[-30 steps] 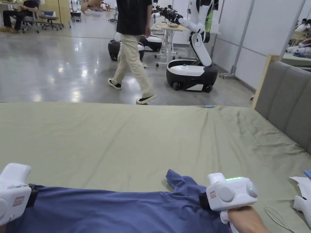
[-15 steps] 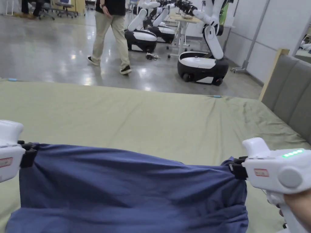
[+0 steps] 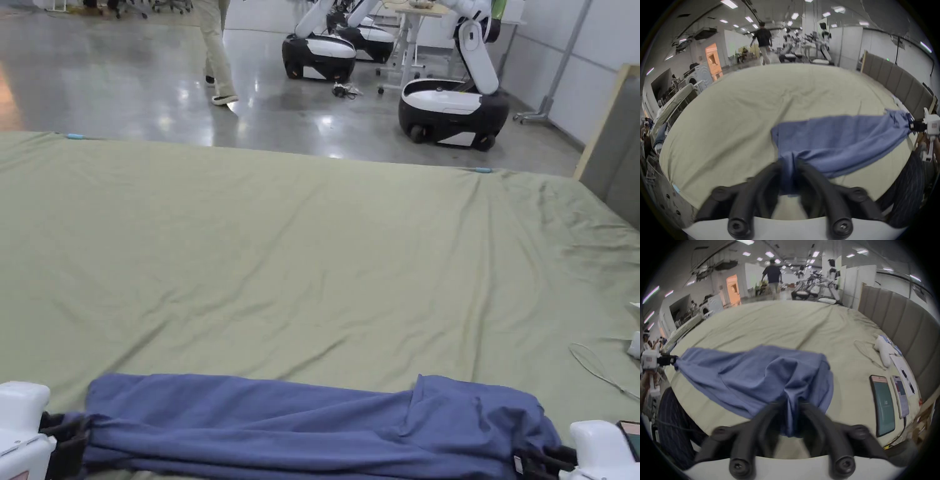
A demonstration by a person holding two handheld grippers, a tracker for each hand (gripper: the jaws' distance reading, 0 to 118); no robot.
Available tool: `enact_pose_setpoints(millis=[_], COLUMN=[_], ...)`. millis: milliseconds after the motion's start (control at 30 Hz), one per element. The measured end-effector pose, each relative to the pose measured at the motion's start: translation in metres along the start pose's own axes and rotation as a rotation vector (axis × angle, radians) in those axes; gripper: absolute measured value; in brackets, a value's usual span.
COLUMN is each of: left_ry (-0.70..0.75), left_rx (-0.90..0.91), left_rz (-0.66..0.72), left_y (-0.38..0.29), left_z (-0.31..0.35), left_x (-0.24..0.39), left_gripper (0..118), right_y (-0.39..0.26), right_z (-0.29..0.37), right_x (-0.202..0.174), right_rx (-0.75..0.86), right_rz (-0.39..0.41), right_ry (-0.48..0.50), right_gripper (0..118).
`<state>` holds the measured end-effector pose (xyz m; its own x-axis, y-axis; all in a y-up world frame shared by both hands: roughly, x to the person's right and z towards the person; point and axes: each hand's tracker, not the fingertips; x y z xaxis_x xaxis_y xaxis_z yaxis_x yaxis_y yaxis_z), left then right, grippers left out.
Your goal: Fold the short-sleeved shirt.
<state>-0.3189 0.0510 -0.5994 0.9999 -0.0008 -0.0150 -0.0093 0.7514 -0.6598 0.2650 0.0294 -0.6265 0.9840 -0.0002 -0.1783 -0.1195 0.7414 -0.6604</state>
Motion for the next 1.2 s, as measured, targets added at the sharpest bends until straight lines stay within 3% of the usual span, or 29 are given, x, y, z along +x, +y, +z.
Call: enact_pose_setpoints(millis=[33, 67, 100, 200, 233, 267, 300, 333, 367, 400, 433, 467, 500, 533, 567, 700, 800, 867, 967, 1000, 1033, 1067, 1100, 1133, 1167, 1200], left_ry=[-0.002, 0.003, 0.002, 0.022, 0.013, -0.022, -0.054, -0.058, 0.009, -0.085, -0.066, -0.077, -0.15, -0.226, -0.324, -0.7, -0.908, -1.035, -1.115, -1.012, -0.955, -0.766, -0.521, -0.503, -0.633, -0.537], left_rx=[0.033, 0.092, 0.151, 0.209, 0.209, 0.207, 0.19, 0.173, 0.174, 0.152, 0.154, 0.159, 0.146, 0.096, 0.046, -0.095, -0.196, -0.361, -0.231, -0.229, -0.218, -0.194, -0.22, -0.244, -0.187, -0.183], left_rz=[-0.027, -0.06, -0.079, -0.078, -0.062, -0.023, 0.006, 0.029, 0.059, 0.061, 0.061, 0.084, 0.144, 0.226, 0.309, 0.638, 0.791, 0.857, 0.824, 0.874, 0.894, 0.851, 0.761, 0.699, 0.706, 0.686], left_y=[0.006, 0.011, 0.014, 0.016, 0.017, 0.013, 0.013, 0.013, 0.013, 0.006, 0.004, 0.001, 0.0, -0.001, -0.002, -0.022, -0.04, -0.046, -0.037, -0.033, -0.031, -0.027, -0.025, -0.028, -0.024, -0.018], left_z=[0.009, 0.023, 0.037, 0.058, 0.061, 0.059, 0.057, 0.053, 0.048, 0.042, 0.04, 0.038, 0.035, 0.025, 0.017, -0.034, -0.089, -0.13, -0.149, -0.152, -0.146, -0.141, -0.138, -0.14, -0.122, -0.11], left_x=[0.001, 0.004, 0.008, 0.01, 0.009, 0.005, 0.001, -0.004, -0.014, -0.017, -0.023, -0.033, -0.046, -0.062, -0.077, -0.119, -0.125, -0.114, -0.091, -0.089, -0.089, -0.089, -0.08, -0.082, -0.079, -0.076], left_gripper=[73, 94, 105, 104, 94, 64, 13, 4, 4, 4, 5, 16, 46, 96, 116, 117, 117, 117, 117, 115, 78, 9, 10, 10, 10, 10], right_y=[0.004, 0.008, 0.016, 0.022, 0.025, 0.028, 0.027, 0.028, 0.03, 0.033, 0.034, 0.036, 0.036, 0.036, 0.037, 0.038, 0.039, 0.04, 0.043, 0.043, 0.044, 0.044, 0.045, 0.045, 0.045, 0.045], right_z=[0.009, 0.021, 0.046, 0.069, 0.075, 0.08, 0.072, 0.069, 0.069, 0.07, 0.066, 0.066, 0.067, 0.068, 0.068, 0.068, 0.068, 0.067, 0.069, 0.07, 0.071, 0.073, 0.076, 0.077, 0.077, 0.077], right_x=[-0.002, -0.006, -0.013, -0.033, -0.04, -0.047, -0.054, -0.06, -0.065, -0.069, -0.071, -0.076, -0.081, -0.085, -0.088, -0.102, -0.112, -0.11, -0.112, -0.112, -0.112, -0.11, -0.112, -0.111, -0.11, -0.108], right_rx=[0.019, 0.046, 0.205, 0.208, 0.213, 0.223, 0.231, 0.238, 0.253, 0.251, 0.238, 0.229, 0.236, 0.24, 0.234, 0.22, 0.212, 0.211, 0.214, 0.215, 0.216, 0.218, 0.22, 0.221, 0.222, 0.221], right_rz=[0.007, 0.02, 0.053, 0.018, 0.007, -0.01, -0.021, -0.031, -0.044, -0.041, -0.044, -0.044, -0.039, -0.027, -0.013, 0.005, -0.003, -0.004, 0.006, 0.017, 0.024, 0.03, 0.034, 0.034, 0.034, 0.035], right_ry=[-0.002, 0.0, 0.018, 0.013, 0.026, 0.045, 0.041, 0.025, 0.007, 0.04, 0.07, 0.068, 0.065, 0.068, 0.071, 0.082, 0.094, 0.094, 0.096, 0.091, 0.086, 0.086, 0.09, 0.093, 0.095, 0.096], right_gripper=[109, 117, 114, 115, 87, 41, 2, 2, 2, 2, 2, 2, 2, 2, 2, 2, 2, 2, 2, 2, 2, 2, 2, 2, 2, 2])
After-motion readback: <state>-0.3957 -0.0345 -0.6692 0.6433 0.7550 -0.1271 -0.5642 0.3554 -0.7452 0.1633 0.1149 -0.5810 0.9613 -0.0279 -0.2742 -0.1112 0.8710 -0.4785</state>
